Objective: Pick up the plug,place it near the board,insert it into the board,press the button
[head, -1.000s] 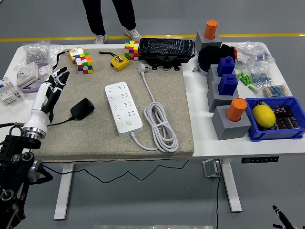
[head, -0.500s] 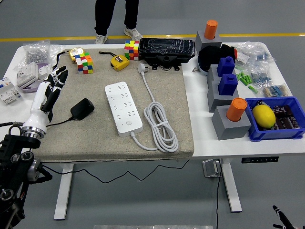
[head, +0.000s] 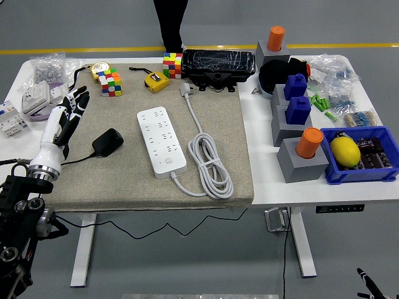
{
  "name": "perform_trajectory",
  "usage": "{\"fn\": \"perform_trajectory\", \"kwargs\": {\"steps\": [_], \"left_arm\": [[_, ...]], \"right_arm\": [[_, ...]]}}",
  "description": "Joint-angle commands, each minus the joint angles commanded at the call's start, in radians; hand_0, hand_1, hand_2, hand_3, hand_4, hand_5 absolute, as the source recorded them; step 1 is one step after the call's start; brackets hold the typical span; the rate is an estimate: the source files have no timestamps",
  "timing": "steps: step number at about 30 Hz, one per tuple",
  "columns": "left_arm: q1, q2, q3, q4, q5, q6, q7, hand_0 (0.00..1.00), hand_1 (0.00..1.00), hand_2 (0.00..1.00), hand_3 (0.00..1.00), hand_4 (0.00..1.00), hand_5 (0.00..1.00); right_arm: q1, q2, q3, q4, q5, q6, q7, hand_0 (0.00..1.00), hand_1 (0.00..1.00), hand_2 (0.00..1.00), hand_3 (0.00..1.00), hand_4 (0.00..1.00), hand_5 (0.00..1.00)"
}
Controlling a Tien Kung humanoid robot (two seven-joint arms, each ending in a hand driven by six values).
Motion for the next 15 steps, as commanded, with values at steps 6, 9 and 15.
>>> {"fn": "perform_trajectory", "kwargs": {"steps": [6,9,15], "left_arm": [[0.002,0.001,0.003,-0.001,0.001,0.002,-0.001,0.918,0.934,0.915,0.906,0.998,0.887],[0.002,0.000,0.003,0.000,0.001,0.002,-0.001,0.918,0.934,0.915,0.906,0.998,0.887],[0.001,0.001,0.002,0.001,0.001,0.002,-0.002,0.918,0.935,0.916,0.906,0.998,0.881]], "right_arm": [[-0.001,0.000,-0.003,0.000,0.002,0.000,0.000,0.786,0.740,0.724,0.780,0.998,0.990],[-0.001,-0.001,-0.004,0.000,0.002,0.000,-0.001,0.786,0.740,0.724,0.780,0.998,0.990],[-0.001,-0.002,-0.004,0.000,0.004,-0.001,-0.001,0.786,0.740,0.724,0.780,0.998,0.990]]}}
